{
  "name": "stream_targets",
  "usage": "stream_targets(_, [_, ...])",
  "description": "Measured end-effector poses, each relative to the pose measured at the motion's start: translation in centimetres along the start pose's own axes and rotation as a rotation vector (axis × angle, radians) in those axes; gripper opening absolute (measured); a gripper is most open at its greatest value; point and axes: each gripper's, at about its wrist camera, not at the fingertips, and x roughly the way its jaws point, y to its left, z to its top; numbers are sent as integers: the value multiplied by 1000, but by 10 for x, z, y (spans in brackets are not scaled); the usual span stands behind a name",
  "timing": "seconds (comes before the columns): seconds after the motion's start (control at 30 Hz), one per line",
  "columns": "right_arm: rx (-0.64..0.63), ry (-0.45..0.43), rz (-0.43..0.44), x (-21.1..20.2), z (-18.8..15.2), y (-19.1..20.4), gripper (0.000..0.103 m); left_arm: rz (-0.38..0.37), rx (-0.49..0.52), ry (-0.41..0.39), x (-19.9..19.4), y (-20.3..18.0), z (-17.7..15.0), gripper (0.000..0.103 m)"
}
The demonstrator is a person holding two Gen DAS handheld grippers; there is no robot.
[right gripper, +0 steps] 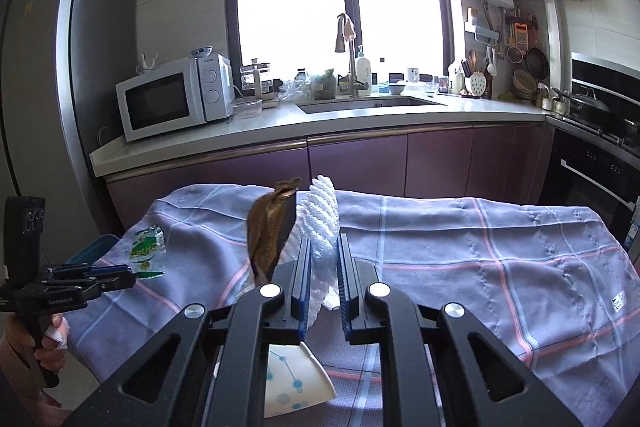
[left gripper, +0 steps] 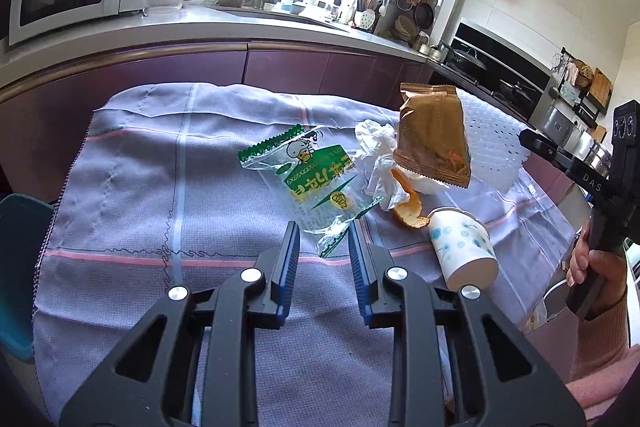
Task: Collect trash
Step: 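Grasp the green snack bag with the left gripper while the right holds the foam net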
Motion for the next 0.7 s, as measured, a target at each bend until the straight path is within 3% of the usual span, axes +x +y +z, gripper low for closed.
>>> stream_targets(0.33, [-4, -51, 33, -10, 10, 10, 11, 10, -15, -33, -17, 10, -3, 25])
stream_targets(0.7, [54, -41, 184, -3, 17, 28, 11, 50, -23, -73, -44, 19, -5, 25])
